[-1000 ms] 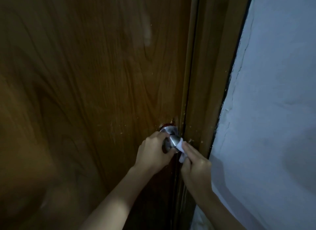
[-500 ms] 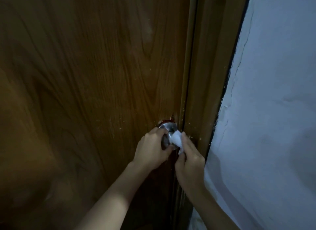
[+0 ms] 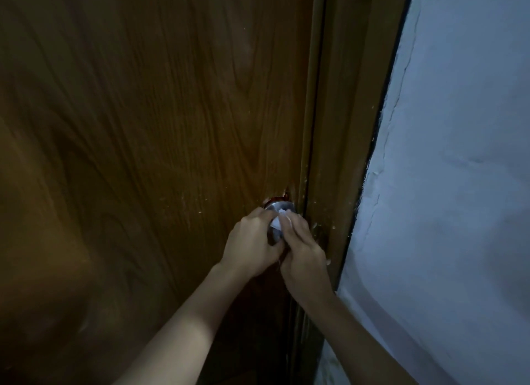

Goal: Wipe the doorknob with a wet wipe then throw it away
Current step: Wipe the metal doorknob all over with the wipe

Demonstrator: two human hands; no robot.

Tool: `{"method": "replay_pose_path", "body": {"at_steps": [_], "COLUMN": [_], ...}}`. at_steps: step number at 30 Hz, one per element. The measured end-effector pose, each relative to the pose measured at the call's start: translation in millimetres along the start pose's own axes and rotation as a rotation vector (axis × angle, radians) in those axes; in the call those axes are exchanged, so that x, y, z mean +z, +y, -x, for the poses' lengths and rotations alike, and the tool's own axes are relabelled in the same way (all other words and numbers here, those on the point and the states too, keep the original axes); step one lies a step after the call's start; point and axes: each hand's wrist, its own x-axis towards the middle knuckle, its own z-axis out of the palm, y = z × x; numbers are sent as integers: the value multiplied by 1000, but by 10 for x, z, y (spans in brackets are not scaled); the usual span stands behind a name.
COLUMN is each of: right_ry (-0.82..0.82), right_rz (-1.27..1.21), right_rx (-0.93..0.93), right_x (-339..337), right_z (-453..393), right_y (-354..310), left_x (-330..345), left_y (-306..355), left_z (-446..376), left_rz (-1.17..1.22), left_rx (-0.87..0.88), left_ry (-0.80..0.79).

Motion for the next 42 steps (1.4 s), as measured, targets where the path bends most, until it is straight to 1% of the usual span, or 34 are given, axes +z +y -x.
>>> {"method": "replay_pose_path", "body": {"at_steps": [3, 4, 6, 8, 9, 10, 13, 15, 18, 20, 22, 25, 27, 29, 32, 34, 36, 39, 42], "right_ry": [17, 31, 59, 39, 28, 11, -17, -26, 31, 32, 7, -107, -163, -136, -54, -94, -155, -220, -172], "right_rz": [-75, -68, -19, 53, 83, 87, -64, -51, -22, -24, -50, -201, -357, -540, -695, -893, -1087, -1191, -1244], "right_rx": [179, 199, 100, -16, -45, -30, 156, 240, 164, 90, 86, 277, 434, 599, 813, 937, 1016, 1124, 1165], "right_x": [-1, -11, -29, -14, -8, -3, -41, -98, -126, -87, -94, -176, -207, -188, -166, -206, -247, -263, -247], "right_z": [21, 51, 96, 95, 60, 22, -48, -33, -2, -33, -90, -126, -107, -66, -37, -93, -144, -140, -152], "right_y": [51, 49, 19, 2, 3, -4, -21, -1, 22, 16, -32, -40, -23, -4, 1, -33, -65, -89, -104], "left_x": [-7, -5, -2, -7, -10, -16, -21, -15, -17, -22, -26, -20, -15, -16, -17, -27, -37, -40, -38], "left_y": [-2, -3, -6, 0, 6, 9, 6, 3, -7, -2, 4, 0, 2, 2, -6, -11, -18, -19, -25], "left_z": [-3, -3, -7, -11, -12, -13, -9, -11, -13, -11, -6, -7, -9, -13, -17, -18, -17, -15, -23], "left_rz": [-8, -9, 2, 22, 25, 22, 10, 6, 13, 27, 26, 20, 11, -6, 0, 8, 10, 4, 4], "left_rx": [-9, -12, -13, -3, -2, -8, -27, -29, -30, -16, -8, -5, -9, -20, -20, -16, -15, -12, -17], "left_ry": [3, 3, -4, -3, -5, -10, -10, -11, -9, -7, -5, 2, -2, -2, -7, -23, -32, -43, -40]}}
